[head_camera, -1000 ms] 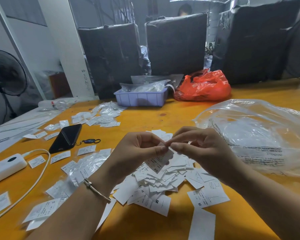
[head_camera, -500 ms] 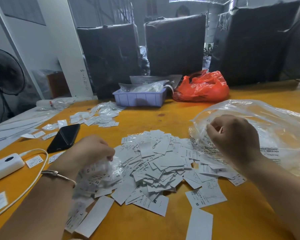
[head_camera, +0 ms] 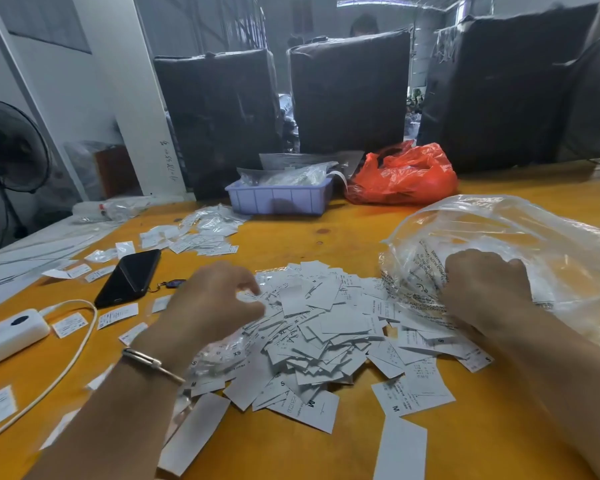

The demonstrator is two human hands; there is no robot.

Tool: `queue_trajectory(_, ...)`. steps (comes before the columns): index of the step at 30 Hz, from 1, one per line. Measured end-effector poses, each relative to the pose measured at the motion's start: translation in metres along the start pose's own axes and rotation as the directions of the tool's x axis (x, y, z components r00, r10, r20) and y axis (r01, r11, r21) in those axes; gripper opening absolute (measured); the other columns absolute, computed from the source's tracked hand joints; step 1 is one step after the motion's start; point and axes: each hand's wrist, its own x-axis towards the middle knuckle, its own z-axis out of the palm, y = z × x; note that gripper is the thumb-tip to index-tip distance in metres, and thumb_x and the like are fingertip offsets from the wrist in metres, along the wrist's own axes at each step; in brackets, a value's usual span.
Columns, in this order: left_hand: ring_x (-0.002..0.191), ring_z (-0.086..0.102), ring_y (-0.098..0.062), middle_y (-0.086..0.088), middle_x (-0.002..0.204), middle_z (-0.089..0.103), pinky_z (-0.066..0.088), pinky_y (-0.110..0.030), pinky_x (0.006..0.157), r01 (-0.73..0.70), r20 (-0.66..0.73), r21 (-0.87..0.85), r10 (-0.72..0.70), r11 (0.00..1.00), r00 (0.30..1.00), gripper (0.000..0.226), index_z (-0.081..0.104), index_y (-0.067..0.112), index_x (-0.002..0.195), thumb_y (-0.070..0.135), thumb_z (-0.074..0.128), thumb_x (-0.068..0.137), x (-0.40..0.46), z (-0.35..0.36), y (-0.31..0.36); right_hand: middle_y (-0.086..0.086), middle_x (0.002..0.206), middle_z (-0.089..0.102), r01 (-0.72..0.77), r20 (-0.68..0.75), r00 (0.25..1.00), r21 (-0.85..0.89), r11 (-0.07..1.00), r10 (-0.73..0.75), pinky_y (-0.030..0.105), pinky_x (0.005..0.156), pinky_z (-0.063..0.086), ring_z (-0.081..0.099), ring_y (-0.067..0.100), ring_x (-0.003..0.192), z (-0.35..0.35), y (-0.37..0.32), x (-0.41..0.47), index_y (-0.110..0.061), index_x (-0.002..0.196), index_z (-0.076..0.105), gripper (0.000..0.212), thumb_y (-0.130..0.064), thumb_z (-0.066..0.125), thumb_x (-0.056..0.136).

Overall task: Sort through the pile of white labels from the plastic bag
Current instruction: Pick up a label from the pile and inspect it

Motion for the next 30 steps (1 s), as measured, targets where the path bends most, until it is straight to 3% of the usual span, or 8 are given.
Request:
queue_trajectory(3, 0.11, 0.053, -0.003, 0.022, 0.111, 0.061, 0.048, -0.03, 0.09, -0.286, -0.026, -0.223, 0.288, 0.932, 0.957, 0.015, 0.069, 0.036, 0.102, 0.04, 0.067, 0.088, -0.005, 0.021, 0.029, -0.001, 0.065, 0.052, 0.012, -0.07, 0.997, -0.005, 1.0, -0.012, 0.038, 0.085, 0.031, 0.048, 0.023, 0.065, 0.001, 0.003, 0.002, -0.017, 0.065, 0.049, 0.021, 0.0, 0.053, 0.076)
queue_trajectory(7, 0.125, 0.046, -0.001, 0.017, 0.133, 0.059, 0.04, -0.024, 0.105, -0.501, 0.038, -0.154, 0.512, 0.852, 0.858, 0.036, 0.062, 0.034, 0.129, 0.04, 0.062, 0.094, -0.005, 0.042, 0.053, -0.001, 0.067, 0.05, 0.022, -0.12, 0.992, -0.027, 0.999, -0.025, 0.038, 0.09, 0.033, 0.047, 0.025, 0.07, 0.006, 0.005, 0.006, -0.018, 0.067, 0.05, 0.023, 0.002, 0.05, 0.078)
queue_trajectory(10, 0.12, 0.053, -0.006, 0.015, 0.131, 0.062, 0.046, -0.03, 0.099, -0.511, 0.093, -0.045, 0.513, 0.858, 0.853, 0.042, 0.061, 0.036, 0.131, 0.044, 0.066, 0.09, -0.004, 0.047, 0.056, 0.0, 0.066, 0.048, 0.04, -0.131, 0.99, -0.032, 0.999, -0.044, 0.038, 0.089, 0.034, 0.044, 0.027, 0.071, 0.01, 0.007, 0.007, -0.017, 0.066, 0.046, 0.024, 0.004, 0.049, 0.078)
queue_trajectory(13, 0.112, 0.058, -0.008, 0.015, 0.123, 0.067, 0.049, -0.031, 0.094, -0.505, 0.077, -0.015, 0.505, 0.863, 0.86, 0.036, 0.066, 0.035, 0.124, 0.046, 0.065, 0.09, -0.006, 0.045, 0.057, 0.005, 0.075, 0.06, 0.062, -0.155, 0.986, 0.027, 0.998, -0.057, 0.036, 0.084, 0.035, 0.055, 0.03, 0.076, 0.011, 0.009, 0.01, -0.013, 0.077, 0.059, 0.019, 0.005, 0.05, 0.079)
queue_trajectory(18, 0.094, 0.067, -0.008, 0.01, 0.105, 0.075, 0.052, -0.027, 0.082, -0.53, -0.058, -0.071, 0.527, 0.845, 0.848, 0.019, 0.075, 0.026, 0.109, 0.03, 0.063, 0.094, -0.009, 0.041, 0.055, 0.009, 0.085, 0.066, 0.048, -0.183, 0.983, 0.092, 0.995, -0.031, 0.036, 0.085, 0.039, 0.061, 0.03, 0.084, 0.01, 0.008, 0.01, -0.01, 0.087, 0.064, 0.018, 0.002, 0.054, 0.08)
queue_trajectory(23, 0.081, 0.061, 0.001, 0.01, 0.096, 0.076, 0.053, -0.021, 0.076, -0.525, -0.222, -0.133, 0.491, 0.841, 0.843, 0.012, 0.077, 0.022, 0.099, 0.022, 0.068, 0.091, -0.011, 0.039, 0.048, 0.007, 0.079, 0.068, 0.048, -0.271, 0.963, 0.167, 0.985, -0.001, 0.038, 0.085, 0.036, 0.06, 0.031, 0.081, 0.007, 0.007, 0.009, -0.012, 0.078, 0.07, 0.016, -0.003, 0.057, 0.081)
queue_trajectory(27, 0.075, 0.06, 0.004, 0.01, 0.091, 0.076, 0.054, -0.022, 0.074, -0.497, -0.349, -0.187, 0.416, 0.847, 0.84, 0.009, 0.078, 0.018, 0.093, 0.015, 0.072, 0.087, -0.01, 0.035, 0.04, 0.015, 0.075, 0.07, 0.152, -0.469, 0.882, 0.388, 0.909, 0.052, 0.036, 0.069, 0.04, 0.061, 0.037, 0.072, 0.006, 0.004, 0.007, -0.006, 0.077, 0.071, 0.011, -0.002, 0.062, 0.083)
queue_trajectory(30, 0.074, 0.062, 0.004, 0.011, 0.087, 0.075, 0.053, -0.016, 0.073, -0.474, -0.382, -0.236, 0.368, 0.848, 0.848, 0.009, 0.077, 0.016, 0.092, 0.012, 0.072, 0.086, -0.009, 0.032, 0.038, 0.014, 0.073, 0.068, 0.285, -0.545, 0.834, 0.567, 0.773, 0.092, 0.034, 0.063, 0.044, 0.062, 0.034, 0.07, 0.002, 0.0, 0.006, -0.004, 0.081, 0.066, 0.008, -0.002, 0.061, 0.087)
